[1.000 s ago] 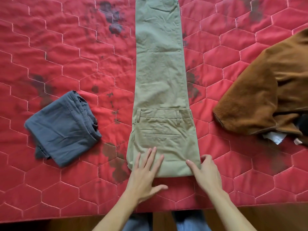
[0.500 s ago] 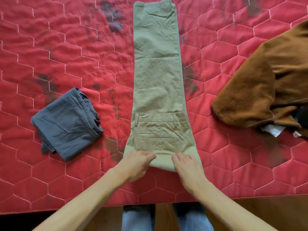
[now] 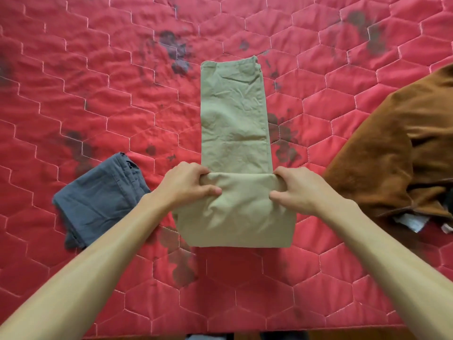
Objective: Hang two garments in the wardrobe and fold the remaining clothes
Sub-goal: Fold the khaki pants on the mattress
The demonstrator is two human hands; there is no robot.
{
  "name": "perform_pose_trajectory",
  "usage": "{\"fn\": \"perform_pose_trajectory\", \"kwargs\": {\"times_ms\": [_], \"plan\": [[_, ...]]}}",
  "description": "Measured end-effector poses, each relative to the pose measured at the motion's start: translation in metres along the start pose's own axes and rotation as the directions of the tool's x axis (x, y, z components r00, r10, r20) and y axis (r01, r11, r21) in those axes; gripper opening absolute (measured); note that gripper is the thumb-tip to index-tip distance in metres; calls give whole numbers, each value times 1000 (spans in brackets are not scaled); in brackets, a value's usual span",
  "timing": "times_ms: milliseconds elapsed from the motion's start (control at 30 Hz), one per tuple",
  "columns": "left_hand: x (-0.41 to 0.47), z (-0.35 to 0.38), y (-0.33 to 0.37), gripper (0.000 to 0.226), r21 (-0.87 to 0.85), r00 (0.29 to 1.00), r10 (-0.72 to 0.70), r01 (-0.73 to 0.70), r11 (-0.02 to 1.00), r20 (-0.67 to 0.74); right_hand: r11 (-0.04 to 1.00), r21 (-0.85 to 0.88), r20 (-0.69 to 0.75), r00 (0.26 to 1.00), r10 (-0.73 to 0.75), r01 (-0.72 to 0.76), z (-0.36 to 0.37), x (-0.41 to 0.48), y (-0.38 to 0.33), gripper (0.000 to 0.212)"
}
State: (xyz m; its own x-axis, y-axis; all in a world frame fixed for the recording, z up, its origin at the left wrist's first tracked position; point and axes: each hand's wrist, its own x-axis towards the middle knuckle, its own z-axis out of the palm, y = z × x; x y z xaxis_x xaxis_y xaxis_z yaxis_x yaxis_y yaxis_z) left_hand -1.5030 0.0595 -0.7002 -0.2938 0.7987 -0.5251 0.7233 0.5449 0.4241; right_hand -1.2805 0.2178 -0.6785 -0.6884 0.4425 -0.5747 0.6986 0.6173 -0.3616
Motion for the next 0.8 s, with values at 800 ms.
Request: {"fn": "perform_pose_trajectory", "kwargs": {"times_ms": [800], "plan": [[49,142,-32,65,333,919,235,-125,935,-316,984,-169,-266,959,-95,50,149,78,-1,69]]}}
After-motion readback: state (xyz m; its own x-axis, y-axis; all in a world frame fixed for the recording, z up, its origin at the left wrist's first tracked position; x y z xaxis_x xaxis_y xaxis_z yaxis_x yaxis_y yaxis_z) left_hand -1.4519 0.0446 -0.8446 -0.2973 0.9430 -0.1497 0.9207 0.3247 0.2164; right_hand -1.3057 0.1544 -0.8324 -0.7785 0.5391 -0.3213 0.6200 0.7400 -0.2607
